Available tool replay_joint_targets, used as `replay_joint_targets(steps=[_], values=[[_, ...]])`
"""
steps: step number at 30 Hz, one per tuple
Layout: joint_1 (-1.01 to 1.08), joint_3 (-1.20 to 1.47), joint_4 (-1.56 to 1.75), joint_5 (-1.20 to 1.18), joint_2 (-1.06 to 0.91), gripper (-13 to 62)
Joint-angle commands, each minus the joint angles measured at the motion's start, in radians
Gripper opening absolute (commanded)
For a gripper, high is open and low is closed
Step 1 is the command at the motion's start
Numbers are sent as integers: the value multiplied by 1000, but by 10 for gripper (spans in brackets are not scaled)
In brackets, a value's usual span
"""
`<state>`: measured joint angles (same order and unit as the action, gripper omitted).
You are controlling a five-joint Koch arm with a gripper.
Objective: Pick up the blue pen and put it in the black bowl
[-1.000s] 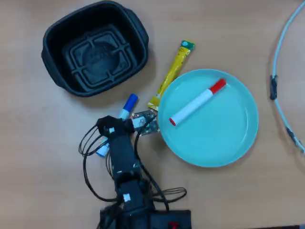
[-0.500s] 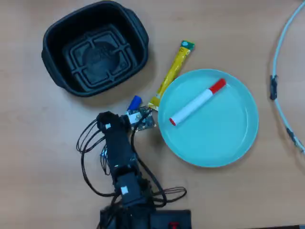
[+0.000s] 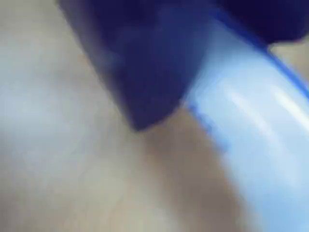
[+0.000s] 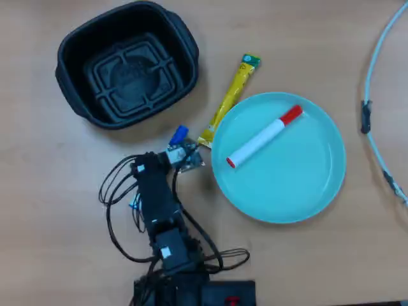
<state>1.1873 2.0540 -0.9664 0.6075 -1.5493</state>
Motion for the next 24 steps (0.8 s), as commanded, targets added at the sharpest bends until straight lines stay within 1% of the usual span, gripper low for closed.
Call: replay_joint_targets(steps=[1, 4, 12, 15, 18, 22, 24], values=[[-14, -31, 8, -6, 12, -90], [-14, -31, 8, -6, 12, -71], [-17, -29, 2, -17, 3, -71], [-17, -26, -2, -66, 3, -71], [-15, -28, 2, -229, 3, -71], [-6, -31, 5, -627, -3, -69], [0, -29, -5, -776, -17, -69]])
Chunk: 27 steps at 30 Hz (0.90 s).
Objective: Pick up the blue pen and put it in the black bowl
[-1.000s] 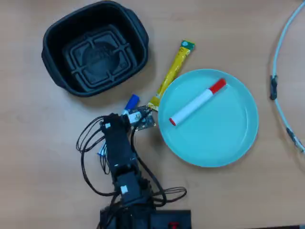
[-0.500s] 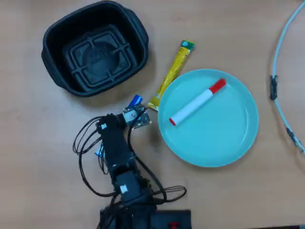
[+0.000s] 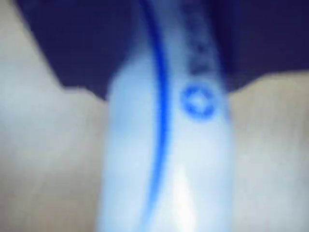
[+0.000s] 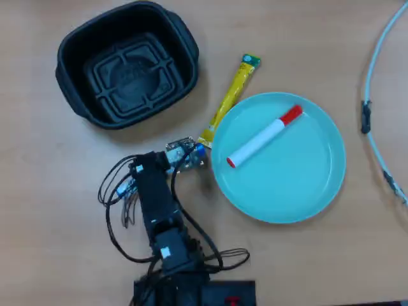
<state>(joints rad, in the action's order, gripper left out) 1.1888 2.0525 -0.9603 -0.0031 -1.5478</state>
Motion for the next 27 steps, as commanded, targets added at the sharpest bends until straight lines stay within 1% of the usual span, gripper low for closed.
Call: replay_joint_targets(steps=[1, 8, 12, 19, 23, 27], values=[[-2, -26, -17, -190, -26, -69], [14, -17, -66, -222, -152, -69], [11, -18, -94, -334, -281, -69], [54, -37, -143, -337, -469, -69], [87, -41, -72, -330, -560, -69], [86, -43, 67, -308, -589, -69]])
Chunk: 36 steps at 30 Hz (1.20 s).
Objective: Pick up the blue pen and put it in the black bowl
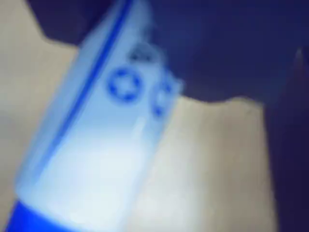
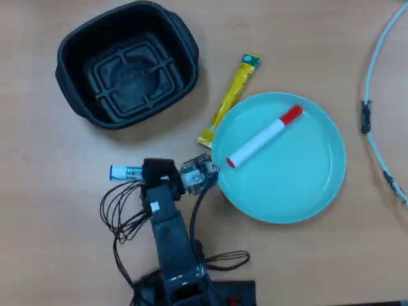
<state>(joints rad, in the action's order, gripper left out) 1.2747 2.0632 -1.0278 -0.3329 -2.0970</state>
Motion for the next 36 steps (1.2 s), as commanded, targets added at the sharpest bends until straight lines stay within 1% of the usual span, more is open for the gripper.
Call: replay_joint_targets(steps=[1, 15, 18, 22, 28, 36], values=[[0, -58, 173, 34, -41, -69], [-31, -117, 683, 156, -20, -69], [-52, -150, 828, 161, 84, -69], [-83, -229, 962, 230, 215, -69], [-126, -281, 1086, 233, 354, -69], [-147, -370, 1083, 238, 357, -69]])
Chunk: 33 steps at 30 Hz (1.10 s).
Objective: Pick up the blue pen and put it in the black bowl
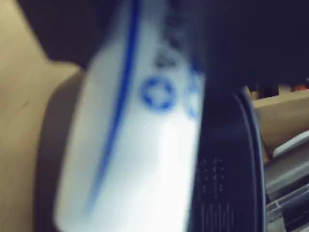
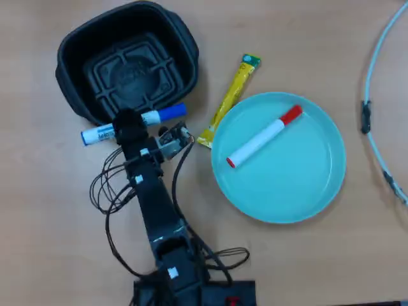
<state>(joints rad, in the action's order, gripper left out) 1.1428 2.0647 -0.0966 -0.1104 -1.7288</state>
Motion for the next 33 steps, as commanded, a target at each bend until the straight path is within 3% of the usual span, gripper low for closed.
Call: replay_joint_targets(steps=[1, 18, 28, 33], values=[[-21, -388, 150, 15, -11, -69], [-86, -770, -225, 9, 26, -69], [-112, -1138, -844, -9, 51, -69], [-115, -1278, -904, -11, 133, -69]])
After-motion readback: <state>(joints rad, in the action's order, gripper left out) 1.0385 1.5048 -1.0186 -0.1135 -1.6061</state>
